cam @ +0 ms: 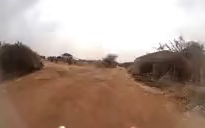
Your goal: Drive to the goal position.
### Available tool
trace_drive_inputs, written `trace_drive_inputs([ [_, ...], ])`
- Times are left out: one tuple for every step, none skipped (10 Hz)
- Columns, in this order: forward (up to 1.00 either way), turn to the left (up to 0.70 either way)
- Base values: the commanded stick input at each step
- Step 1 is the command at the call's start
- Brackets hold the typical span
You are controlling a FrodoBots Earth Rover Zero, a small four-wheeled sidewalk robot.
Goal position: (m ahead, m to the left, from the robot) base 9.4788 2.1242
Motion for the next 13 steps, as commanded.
trace_drive_inputs([
  [0.5,0.0],
  [0.5,0.0],
  [0.5,0.0],
  [0.5,0.0],
  [0.5,0.0],
  [0.5,0.0],
  [0.5,-0.12],
  [0.5,-0.37],
  [0.5,-0.5],
  [0.5,-0.5],
  [0.5,-0.18],
  [0.5,0.0],
  [0.5,0.0],
])
